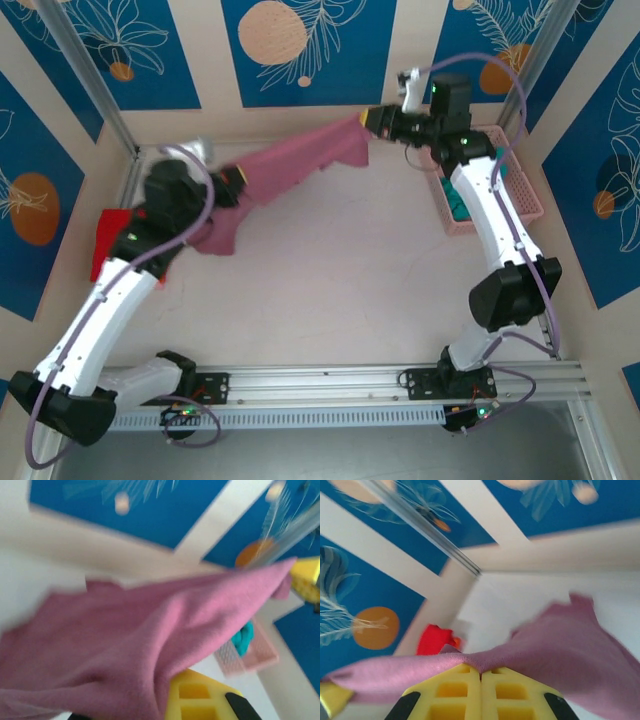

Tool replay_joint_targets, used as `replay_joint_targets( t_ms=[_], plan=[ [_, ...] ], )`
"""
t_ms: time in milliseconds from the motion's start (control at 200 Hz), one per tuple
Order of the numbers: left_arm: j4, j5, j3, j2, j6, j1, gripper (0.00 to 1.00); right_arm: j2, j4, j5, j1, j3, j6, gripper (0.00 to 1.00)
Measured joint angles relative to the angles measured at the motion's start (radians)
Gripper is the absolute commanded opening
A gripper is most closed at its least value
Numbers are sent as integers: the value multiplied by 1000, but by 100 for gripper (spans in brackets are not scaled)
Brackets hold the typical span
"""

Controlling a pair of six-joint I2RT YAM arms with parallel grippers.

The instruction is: Fold and stack the t-shirts

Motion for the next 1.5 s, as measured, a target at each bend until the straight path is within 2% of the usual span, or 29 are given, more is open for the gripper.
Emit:
replay_joint_targets(
  t_ms=[40, 80, 130, 155, 195, 220, 265, 290, 465, 580, 675, 780, 900, 1070, 1265, 1500],
  plan=[
    [22, -5, -100, 0, -47, -55, 0, -13, 13, 16, -11, -88, 0, 20],
    [50, -12, -187, 5, -97, -101, 0, -19, 23, 34, -23, -177, 2, 45],
    [86, -24, -287, 23, -170, -164, 11, -19, 34, 61, -34, -274, 5, 66],
    [99, -31, -322, 37, -196, -192, 22, -19, 36, 74, -39, -318, 6, 73],
    [114, -39, -358, 65, -235, -233, 56, -20, 40, 98, -48, -381, 9, 82],
    [127, -40, -369, 86, -255, -254, 70, -23, 43, 114, -53, -417, 10, 87],
    [144, -39, -373, 120, -283, -283, 94, -32, 47, 149, -60, -474, 12, 89],
    [160, -39, -373, 133, -294, -296, 100, -41, 47, 169, -63, -501, 17, 89],
    [171, -75, -365, 124, -310, -312, 100, -187, 60, 294, -60, -640, 24, 88],
    [100, -132, -352, 56, -291, -290, 100, -288, 93, 348, -1, -709, 28, 87],
    [38, -175, -346, 0, -275, -196, 99, -324, 124, 370, 93, -772, 28, 86],
    [-5, -218, -345, 1, -257, -49, 90, -326, 141, 381, 208, -845, 32, 83],
    [-23, -248, -317, 114, -233, 70, 82, -315, 147, 389, 314, -892, 44, 79],
    [14, -240, -211, 375, -224, 124, 75, -275, 142, 416, 411, -901, 83, 70],
    [30, -226, -61, 600, -228, 145, 63, -253, 113, 460, 392, -979, 175, 66],
    [11, -226, 33, 711, -228, 147, 47, -253, 98, 483, 332, -997, 212, 65]
  ],
)
